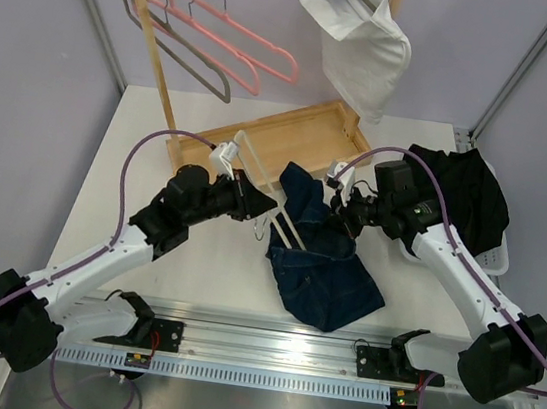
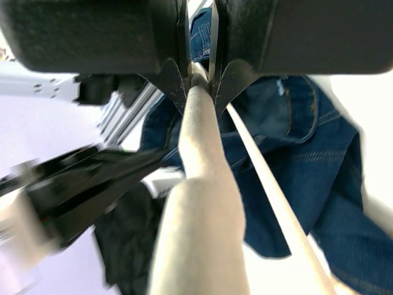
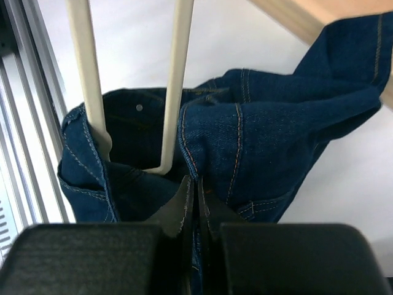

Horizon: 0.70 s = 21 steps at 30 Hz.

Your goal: Remove the skirt from the hanger

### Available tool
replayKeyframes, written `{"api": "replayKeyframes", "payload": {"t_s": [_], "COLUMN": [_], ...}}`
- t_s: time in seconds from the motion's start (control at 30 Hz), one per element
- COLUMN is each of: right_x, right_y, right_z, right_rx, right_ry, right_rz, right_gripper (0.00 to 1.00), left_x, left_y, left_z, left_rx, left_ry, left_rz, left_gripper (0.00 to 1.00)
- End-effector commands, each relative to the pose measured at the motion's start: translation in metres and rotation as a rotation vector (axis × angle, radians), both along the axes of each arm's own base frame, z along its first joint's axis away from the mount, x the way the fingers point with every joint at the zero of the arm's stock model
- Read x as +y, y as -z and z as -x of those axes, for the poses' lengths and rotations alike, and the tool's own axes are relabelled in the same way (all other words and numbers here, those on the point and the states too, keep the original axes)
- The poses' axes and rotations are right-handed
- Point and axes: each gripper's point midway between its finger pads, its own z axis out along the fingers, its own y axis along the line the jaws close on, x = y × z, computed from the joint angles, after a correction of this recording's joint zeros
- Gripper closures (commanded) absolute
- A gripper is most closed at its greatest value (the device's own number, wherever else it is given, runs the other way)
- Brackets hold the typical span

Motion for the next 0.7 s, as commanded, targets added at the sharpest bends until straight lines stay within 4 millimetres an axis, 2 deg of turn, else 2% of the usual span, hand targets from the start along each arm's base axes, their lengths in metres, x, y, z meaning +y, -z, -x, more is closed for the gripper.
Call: {"api": "replayKeyframes", "payload": {"t_s": [0.0, 0.03, 0.1, 0.13, 0.17, 0.2, 0.23, 0.27, 0.3, 0.37, 0.47, 0.53, 0.6, 0.63, 0.67], "right_x": [-0.007, -0.009, -0.01, -0.011, -0.013, -0.015, -0.017, -0.02, -0.023, -0.028, -0.034, -0.038, -0.038, -0.038, -0.039], "right_y": [0.014, 0.023, 0.031, 0.038, 0.037, 0.041, 0.04, 0.042, 0.046, 0.049, 0.054, 0.049, 0.032, 0.021, 0.015], "right_z": [0.004, 0.009, 0.015, 0.021, 0.023, 0.027, 0.029, 0.028, 0.031, 0.032, 0.033, 0.029, 0.025, 0.025, 0.028], "right_rx": [-0.011, 0.013, 0.023, 0.036, 0.017, 0.022, 0.011, -0.007, -0.004, -0.026, -0.045, -0.083, -0.128, -0.157, -0.173], "right_ry": [-0.013, -0.017, -0.039, -0.049, -0.059, -0.068, -0.078, -0.08, -0.084, -0.085, -0.075, -0.052, -0.044, -0.045, -0.063], "right_rz": [0.041, 0.052, 0.053, 0.059, 0.061, 0.073, 0.079, 0.096, 0.112, 0.139, 0.17, 0.18, 0.171, 0.16, 0.167], "right_gripper": [0.94, 0.94, 0.94, 0.94, 0.94, 0.94, 0.94, 0.94, 0.94, 0.94, 0.94, 0.92, 0.79, 0.61, 0.56], "left_x": [0.009, 0.017, 0.039, 0.052, 0.071, 0.084, 0.098, 0.108, 0.122, 0.135, 0.139, 0.14, 0.138, 0.136, 0.134], "left_y": [-0.054, -0.06, -0.061, -0.072, -0.062, -0.062, -0.071, -0.06, -0.061, -0.063, -0.061, -0.058, -0.051, -0.05, -0.049], "left_z": [-0.014, -0.013, -0.024, -0.021, -0.029, -0.031, -0.027, -0.028, -0.031, -0.03, -0.031, -0.032, -0.033, -0.033, -0.033], "left_rx": [-0.121, -0.136, -0.137, -0.162, -0.147, -0.152, -0.176, -0.165, -0.166, -0.173, -0.148, -0.11, -0.062, -0.047, -0.016], "left_ry": [-0.106, -0.137, -0.281, -0.331, -0.448, -0.51, -0.557, -0.611, -0.688, -0.744, -0.767, -0.783, -0.788, -0.784, -0.774], "left_rz": [0.154, 0.171, 0.188, 0.217, 0.216, 0.229, 0.267, 0.259, 0.281, 0.307, 0.326, 0.36, 0.394, 0.407, 0.437], "left_gripper": [1.0, 1.0, 1.0, 1.0, 1.0, 1.0, 1.0, 1.0, 1.0, 1.0, 1.0, 1.0, 1.0, 1.0, 1.0]}}
